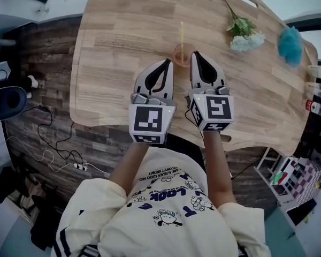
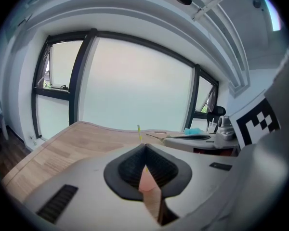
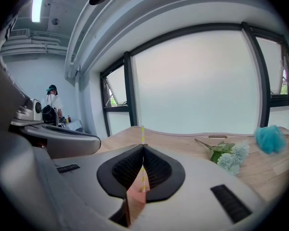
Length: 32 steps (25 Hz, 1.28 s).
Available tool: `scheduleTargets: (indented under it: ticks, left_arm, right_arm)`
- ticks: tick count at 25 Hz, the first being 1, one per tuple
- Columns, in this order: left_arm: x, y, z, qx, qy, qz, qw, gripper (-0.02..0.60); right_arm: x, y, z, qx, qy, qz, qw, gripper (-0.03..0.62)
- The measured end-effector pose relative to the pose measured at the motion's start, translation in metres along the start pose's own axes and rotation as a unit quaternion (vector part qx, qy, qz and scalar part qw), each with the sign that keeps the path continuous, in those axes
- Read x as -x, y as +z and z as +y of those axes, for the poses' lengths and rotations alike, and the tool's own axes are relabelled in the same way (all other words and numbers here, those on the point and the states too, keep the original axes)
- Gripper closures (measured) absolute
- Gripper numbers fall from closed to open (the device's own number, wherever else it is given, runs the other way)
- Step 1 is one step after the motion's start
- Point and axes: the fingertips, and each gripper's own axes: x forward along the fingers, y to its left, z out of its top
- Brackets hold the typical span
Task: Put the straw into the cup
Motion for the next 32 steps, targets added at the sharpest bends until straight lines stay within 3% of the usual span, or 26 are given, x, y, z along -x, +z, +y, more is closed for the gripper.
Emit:
scheduleTargets:
  ticks: [23, 32]
  left_arm:
    - [0.010, 0.040, -0.011, -0.022, 0.005, -0.043, 0.9988, 0.554]
    - [0.011, 0.043, -0.013, -0.019, 0.006, -0.048, 0.9987, 0.554]
  right_arm:
    - [0.056, 0.035, -0.009, -0.059, -0.064, -0.050, 0.995, 0.570]
    - [0.061, 0.033, -0.006, -0.053, -0.067, -0.046, 0.995, 0.572]
